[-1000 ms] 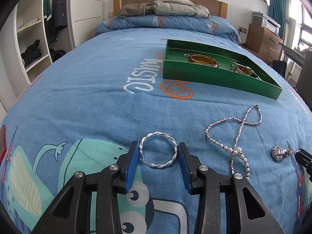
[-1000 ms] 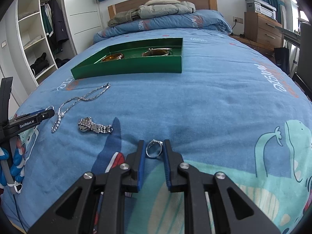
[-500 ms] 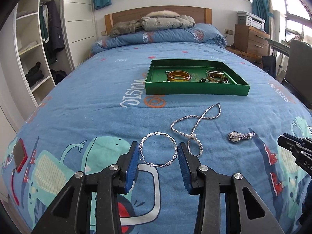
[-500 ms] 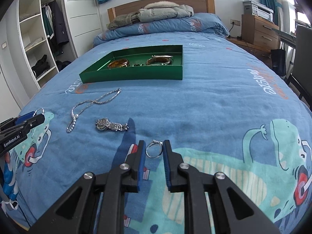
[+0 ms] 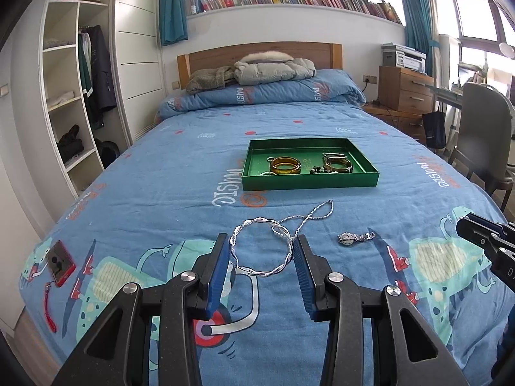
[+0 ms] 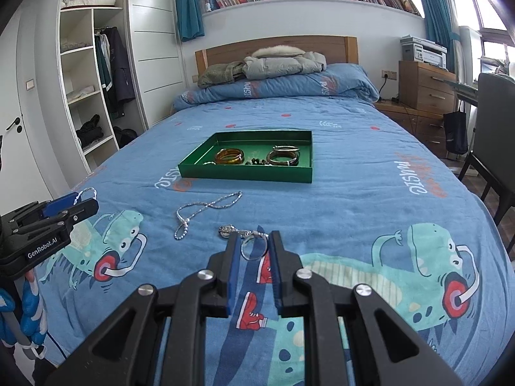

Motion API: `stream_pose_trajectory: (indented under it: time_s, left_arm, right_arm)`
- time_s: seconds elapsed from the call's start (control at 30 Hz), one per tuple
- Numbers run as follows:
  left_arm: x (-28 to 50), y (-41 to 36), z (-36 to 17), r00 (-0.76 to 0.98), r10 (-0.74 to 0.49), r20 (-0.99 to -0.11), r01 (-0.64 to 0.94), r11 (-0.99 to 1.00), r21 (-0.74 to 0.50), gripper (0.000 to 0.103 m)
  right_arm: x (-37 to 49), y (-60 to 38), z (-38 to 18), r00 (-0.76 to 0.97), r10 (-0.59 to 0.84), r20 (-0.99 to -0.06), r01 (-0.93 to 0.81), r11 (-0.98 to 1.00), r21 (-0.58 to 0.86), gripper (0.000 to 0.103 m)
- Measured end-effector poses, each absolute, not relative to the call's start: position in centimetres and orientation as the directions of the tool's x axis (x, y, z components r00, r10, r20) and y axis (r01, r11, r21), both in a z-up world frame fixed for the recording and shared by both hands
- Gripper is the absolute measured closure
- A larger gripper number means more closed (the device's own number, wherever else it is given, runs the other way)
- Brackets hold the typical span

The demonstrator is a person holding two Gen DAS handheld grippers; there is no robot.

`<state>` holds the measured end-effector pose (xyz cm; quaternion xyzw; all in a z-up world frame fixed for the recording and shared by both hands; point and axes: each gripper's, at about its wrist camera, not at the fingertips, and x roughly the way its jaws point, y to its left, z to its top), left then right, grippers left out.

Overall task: Organize jewelry
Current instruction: 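Carry small ring and twisted hoop in both tools over the green tray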

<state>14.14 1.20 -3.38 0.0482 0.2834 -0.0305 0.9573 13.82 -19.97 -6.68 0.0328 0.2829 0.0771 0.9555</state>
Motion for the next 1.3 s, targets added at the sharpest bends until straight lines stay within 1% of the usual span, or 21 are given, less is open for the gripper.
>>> stream_pose_trajectory:
  time_s: [0.2,0.4,0.77,1.3]
  left_arm:
    - [11.4,1.5,-1.1,0.865,-0.028,-0.501,0.075,0.995,0.074,0.063]
    - [9.6,1.9,0.0,0.880,-0.020,-0.474,0.065,0.995,0.078,0.063]
    - [7.4,2.4,1.6,0.902,-0.015,-0.431,0.051,0.996,0.071,0.063]
    - [5.0,2.3,2.8,0.920,-0.027,-0.391,0.057,0.996,0.066,0.063]
  right_arm:
    - [10.8,-19.4,-3.7,0.860,0.167,-0.481,-0.140,0.986,0.091,0.087]
    - [8.4,-18.9,-1.7,0.883,0.170,-0.438,-0.149,0.986,0.081,0.087]
    - [6.1,-17.7,-0.1,0.899,0.177,-0.400,-0.167,0.984,0.060,0.087]
    - [3.6,-17.3,1.8,0.920,0.179,-0.348,-0.175,0.984,0.041,0.087]
